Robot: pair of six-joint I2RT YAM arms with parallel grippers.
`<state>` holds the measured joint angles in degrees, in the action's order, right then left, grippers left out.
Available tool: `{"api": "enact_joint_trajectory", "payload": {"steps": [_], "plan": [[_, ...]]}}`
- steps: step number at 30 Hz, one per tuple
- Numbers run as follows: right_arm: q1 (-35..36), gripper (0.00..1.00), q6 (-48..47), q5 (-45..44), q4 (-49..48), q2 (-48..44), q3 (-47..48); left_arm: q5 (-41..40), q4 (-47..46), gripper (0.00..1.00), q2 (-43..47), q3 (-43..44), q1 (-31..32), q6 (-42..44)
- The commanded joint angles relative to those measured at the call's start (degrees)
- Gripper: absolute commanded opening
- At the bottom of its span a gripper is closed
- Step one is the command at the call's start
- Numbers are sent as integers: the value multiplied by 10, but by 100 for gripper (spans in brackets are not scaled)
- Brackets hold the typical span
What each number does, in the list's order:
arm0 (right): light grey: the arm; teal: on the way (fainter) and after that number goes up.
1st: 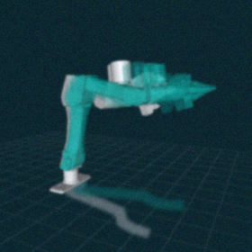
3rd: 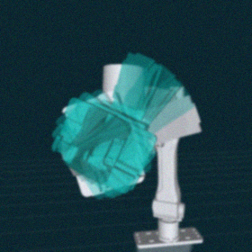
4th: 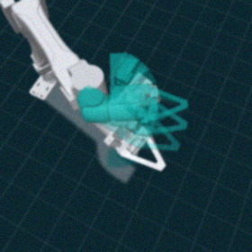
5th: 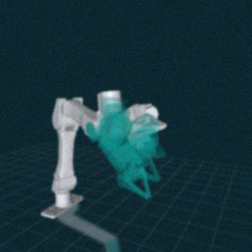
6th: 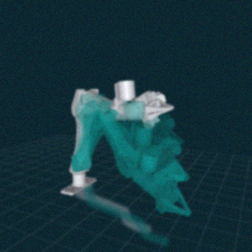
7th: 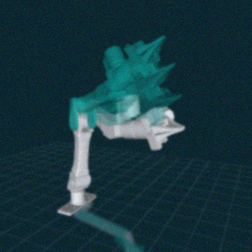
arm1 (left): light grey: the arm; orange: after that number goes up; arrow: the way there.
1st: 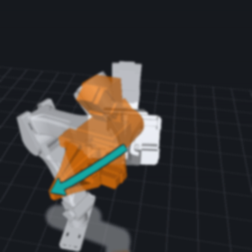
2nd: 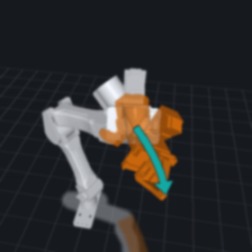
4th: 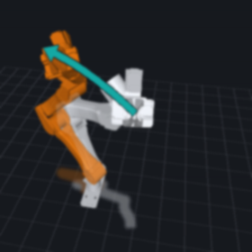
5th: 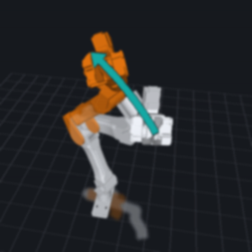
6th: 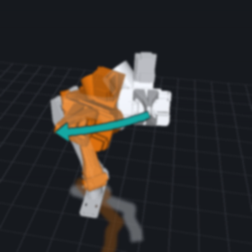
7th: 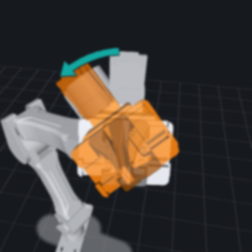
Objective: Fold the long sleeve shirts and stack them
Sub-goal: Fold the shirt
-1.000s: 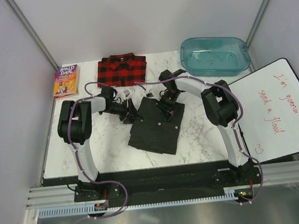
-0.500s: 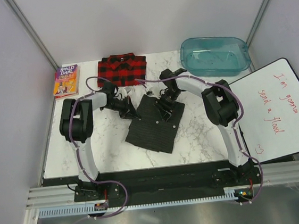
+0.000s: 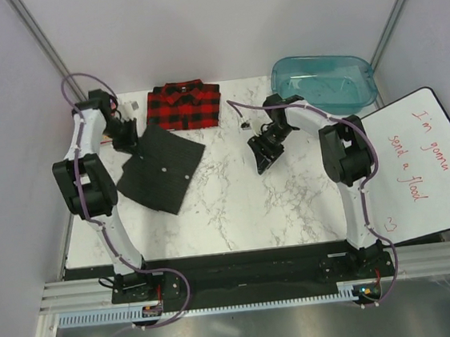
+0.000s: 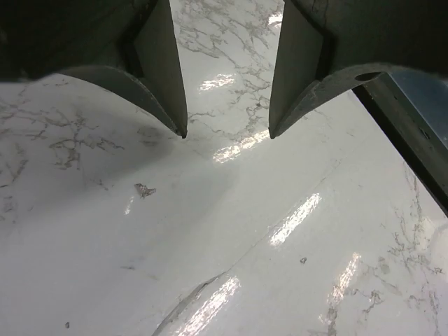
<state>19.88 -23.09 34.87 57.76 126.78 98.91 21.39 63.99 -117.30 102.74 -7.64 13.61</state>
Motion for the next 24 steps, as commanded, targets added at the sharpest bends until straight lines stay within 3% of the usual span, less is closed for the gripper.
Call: {"api": "enact_joint_trajectory", "payload": {"steps": [1,3,6,9,10,11,14,17,22,24], "plan": [[2,58,9,5,3,-45,-6,-111,180,2,47,226,24,97],[1,58,16,14,3,-47,-9,-128,215,2,48,278,55,116],[-1,58,19,23,2,-44,-14,-177,218,2,79,247,120,93],[-8,57,22,31,2,-41,-20,-191,165,2,119,122,193,28],[-12,57,24,34,2,-39,-21,-195,139,2,130,39,212,8],[-16,57,26,37,1,-38,-24,-196,79,2,144,0,247,-27],[-27,57,38,52,1,-36,-33,-211,0,2,113,-115,317,-84],[-40,57,44,58,1,-39,-47,-174,-45,2,56,-139,373,-131],[-61,57,45,71,13,-59,-65,-127,-69,2,-12,-91,432,-174],[-64,57,46,84,19,-67,-79,-96,-69,17,-14,-70,438,-181]]}}
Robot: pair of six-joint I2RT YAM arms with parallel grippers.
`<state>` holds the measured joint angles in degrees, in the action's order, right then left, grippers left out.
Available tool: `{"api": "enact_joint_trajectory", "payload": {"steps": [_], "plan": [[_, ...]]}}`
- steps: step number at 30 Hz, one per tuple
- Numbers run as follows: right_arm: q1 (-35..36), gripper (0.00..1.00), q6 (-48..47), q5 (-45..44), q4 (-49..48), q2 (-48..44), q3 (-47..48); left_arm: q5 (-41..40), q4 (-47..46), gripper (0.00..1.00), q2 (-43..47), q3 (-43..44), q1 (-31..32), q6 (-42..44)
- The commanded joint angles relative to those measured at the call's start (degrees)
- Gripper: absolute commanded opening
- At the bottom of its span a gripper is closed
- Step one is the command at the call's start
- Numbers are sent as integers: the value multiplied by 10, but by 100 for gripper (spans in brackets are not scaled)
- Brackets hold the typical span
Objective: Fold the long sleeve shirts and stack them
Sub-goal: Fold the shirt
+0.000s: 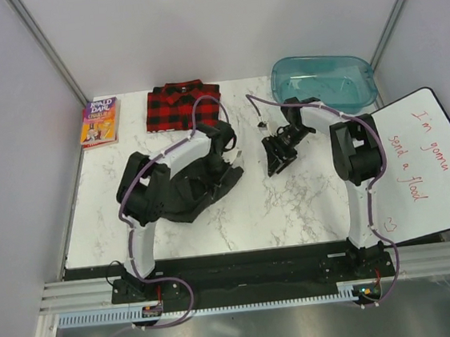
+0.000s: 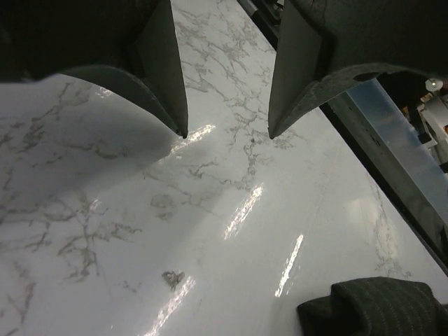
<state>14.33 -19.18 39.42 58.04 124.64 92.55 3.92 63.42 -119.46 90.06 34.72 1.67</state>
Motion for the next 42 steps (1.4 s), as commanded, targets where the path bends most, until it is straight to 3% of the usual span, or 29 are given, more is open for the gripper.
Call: {"api": "enact_joint_trajectory", "payload": {"steps": [1,3,4,5,6,8,12,14,18,20,24,27,30,33,34,37,39,42], "plan": [[-11,57,8,45,16,-48,-19,117,-63,24,9,63,16,-60],[-11,58,12,56,16,-53,-31,182,-60,30,19,84,19,-57],[-11,58,14,58,16,-53,-34,197,-65,54,37,89,23,-56],[-11,58,20,65,16,-52,-35,213,-66,64,47,96,25,-49],[-14,58,25,69,16,-51,-34,268,-64,67,54,114,27,-37],[-16,59,30,81,16,-48,-33,295,-59,78,87,134,25,-18],[-18,62,69,118,9,-47,-42,354,-51,84,164,105,-31,36],[-16,64,105,139,-28,-48,-53,347,-47,83,192,61,-67,72],[-3,70,221,157,-168,-52,-81,330,-22,71,195,6,-153,159],[13,74,327,150,-252,-37,-79,282,-44,69,202,-42,-161,226],[40,73,376,118,-297,-6,-55,241,-82,62,191,-128,-161,266],[51,67,397,74,-316,10,-48,237,-119,58,184,-177,-159,280],[61,52,385,58,-313,25,-40,245,-127,49,160,-201,-150,285],[62,34,350,36,-311,36,-24,268,-132,40,151,-222,-104,279],[62,23,339,28,-304,44,-15,272,-136,39,151,-226,-86,268],[62,6,285,3,-276,71,32,296,-157,38,148,-231,-13,237],[62,1,260,-11,-268,82,60,320,-176,37,143,-228,16,215],[64,4,202,6,-259,96,91,358,-181,38,133,-217,32,195]]}}
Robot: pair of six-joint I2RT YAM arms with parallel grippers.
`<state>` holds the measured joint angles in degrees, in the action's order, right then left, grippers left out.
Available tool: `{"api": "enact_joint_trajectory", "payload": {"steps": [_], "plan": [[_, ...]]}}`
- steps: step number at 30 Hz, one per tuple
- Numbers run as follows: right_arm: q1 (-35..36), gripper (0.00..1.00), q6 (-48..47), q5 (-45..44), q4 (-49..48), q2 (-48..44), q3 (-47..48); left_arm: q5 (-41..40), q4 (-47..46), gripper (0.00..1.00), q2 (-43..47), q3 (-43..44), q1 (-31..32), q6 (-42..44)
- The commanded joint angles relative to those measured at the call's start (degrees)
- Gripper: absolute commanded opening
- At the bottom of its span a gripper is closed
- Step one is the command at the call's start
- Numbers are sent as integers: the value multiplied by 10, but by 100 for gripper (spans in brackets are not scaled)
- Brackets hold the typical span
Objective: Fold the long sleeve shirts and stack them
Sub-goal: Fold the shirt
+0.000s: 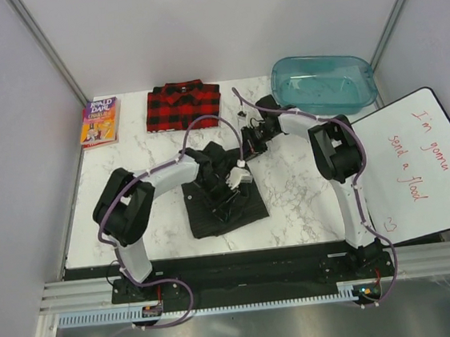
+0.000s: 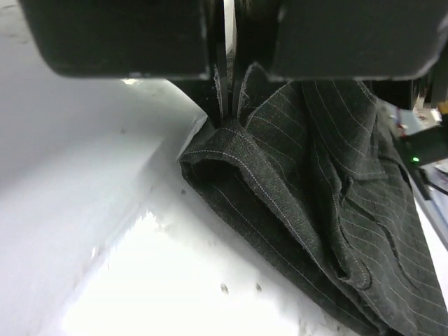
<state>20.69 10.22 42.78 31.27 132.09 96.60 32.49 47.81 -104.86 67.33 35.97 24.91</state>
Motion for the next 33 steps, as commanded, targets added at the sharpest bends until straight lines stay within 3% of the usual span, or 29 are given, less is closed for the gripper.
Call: {"api": "enact_joint_trajectory", "payload": {"steps": [1,2,3,6,8,9,12,14,20,23,24,27,33], "plan": [[2,6,-116,-17,25,26,60,84,-25,39,-10,13,20,-44],[6,9,-160,-3,31,26,68,97,-25,43,-4,23,19,-46],[9,19,-185,5,54,26,89,128,-19,51,23,26,17,-42],[10,42,-226,-6,91,23,148,155,-22,64,81,40,-10,-47],[9,48,-244,-18,160,17,173,151,-36,70,117,53,-45,-77],[8,53,-249,-28,192,12,172,142,-38,72,120,59,-91,-84],[9,59,-228,-27,209,-27,112,98,-35,73,85,89,-169,-73],[12,59,-215,-28,210,-52,77,42,-27,73,41,119,-186,-42],[14,50,-209,-47,233,-76,-4,-73,-4,58,-59,150,-193,17],[21,34,-218,-67,235,-76,-26,-68,9,48,-62,123,-191,19],[23,21,-217,-74,225,-64,-23,-61,13,44,-59,113,-189,22],[28,0,-209,-115,213,-20,18,-27,25,36,-34,52,-180,18],[34,0,-242,-147,216,54,177,25,52,31,64,-63,-90,7]]}}
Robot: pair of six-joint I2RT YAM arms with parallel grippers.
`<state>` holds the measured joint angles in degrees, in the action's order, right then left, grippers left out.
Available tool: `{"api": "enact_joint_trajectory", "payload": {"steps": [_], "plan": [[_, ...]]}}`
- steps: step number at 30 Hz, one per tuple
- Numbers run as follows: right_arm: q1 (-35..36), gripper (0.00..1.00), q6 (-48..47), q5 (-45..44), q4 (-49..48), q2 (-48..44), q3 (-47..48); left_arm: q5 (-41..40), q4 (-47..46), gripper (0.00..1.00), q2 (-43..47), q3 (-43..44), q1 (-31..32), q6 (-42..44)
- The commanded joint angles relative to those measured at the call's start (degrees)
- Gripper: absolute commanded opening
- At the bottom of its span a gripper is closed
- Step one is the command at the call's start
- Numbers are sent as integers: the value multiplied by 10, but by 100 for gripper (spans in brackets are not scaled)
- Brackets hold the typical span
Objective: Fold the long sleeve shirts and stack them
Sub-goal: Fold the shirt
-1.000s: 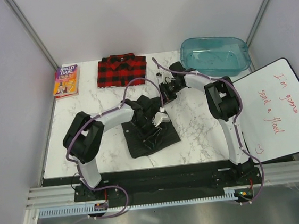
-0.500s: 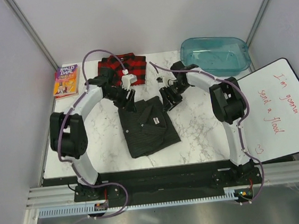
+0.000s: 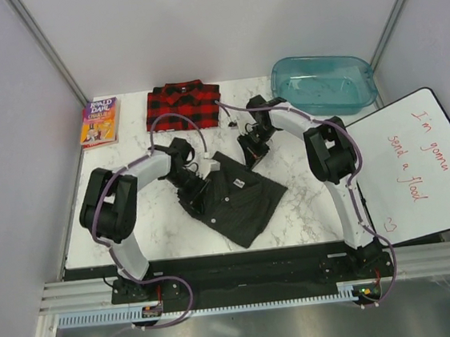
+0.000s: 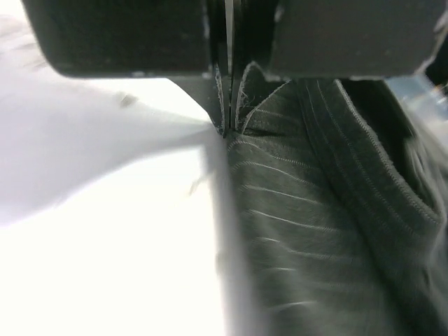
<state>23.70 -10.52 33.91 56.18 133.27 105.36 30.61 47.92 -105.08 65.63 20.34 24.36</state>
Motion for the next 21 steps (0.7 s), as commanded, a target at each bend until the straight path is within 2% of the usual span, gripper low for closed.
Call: {"api": "enact_joint_trajectory", "payload": {"steps": [1,3,4,6,7,11,15,21], "plan": [[8,2,-44,-45,-34,47,106,65,58,31,79,-48,79,17],[16,13,-74,-11,-33,52,143,103,74,37,114,-42,88,21],[22,28,-85,-4,-32,49,158,131,81,41,123,-36,84,21],[23,35,-98,5,-27,31,163,167,103,52,144,-12,60,40],[21,39,-102,4,-25,23,158,188,103,60,152,-5,36,42],[6,46,-109,-28,-20,-57,118,211,87,77,161,47,-19,44],[-31,44,-93,13,-4,-128,53,149,55,76,118,88,-42,68],[-38,44,-96,49,26,-204,-108,90,34,71,6,167,-63,110]]}}
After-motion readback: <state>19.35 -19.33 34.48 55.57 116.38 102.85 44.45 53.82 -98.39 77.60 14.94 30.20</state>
